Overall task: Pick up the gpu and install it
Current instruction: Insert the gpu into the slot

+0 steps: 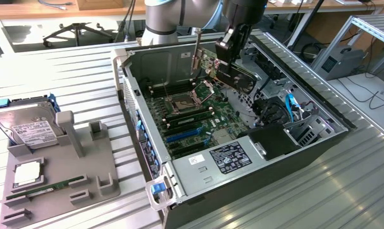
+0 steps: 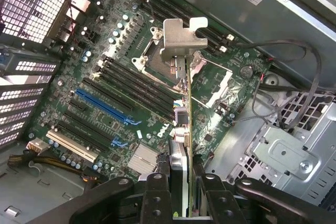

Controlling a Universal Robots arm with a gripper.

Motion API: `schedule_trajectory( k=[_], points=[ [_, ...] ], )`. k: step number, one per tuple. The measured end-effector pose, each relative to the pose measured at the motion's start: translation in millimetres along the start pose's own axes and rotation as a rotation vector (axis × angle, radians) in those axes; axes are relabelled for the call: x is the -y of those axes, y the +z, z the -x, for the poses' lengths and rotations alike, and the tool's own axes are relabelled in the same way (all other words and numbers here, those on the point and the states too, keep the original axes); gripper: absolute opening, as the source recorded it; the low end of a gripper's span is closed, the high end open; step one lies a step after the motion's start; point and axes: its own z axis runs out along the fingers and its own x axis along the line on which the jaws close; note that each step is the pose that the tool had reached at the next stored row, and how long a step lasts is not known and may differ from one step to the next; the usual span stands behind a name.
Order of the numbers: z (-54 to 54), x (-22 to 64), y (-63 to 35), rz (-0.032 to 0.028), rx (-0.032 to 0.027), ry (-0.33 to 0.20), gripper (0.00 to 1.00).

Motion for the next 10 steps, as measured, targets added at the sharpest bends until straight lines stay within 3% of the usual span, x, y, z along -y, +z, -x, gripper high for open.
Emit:
schedule_trajectory(
  k=[10],
  points=[
    [0.0, 0.0, 0.1, 0.0004, 0.0008, -0.016, 0.27]
  ],
)
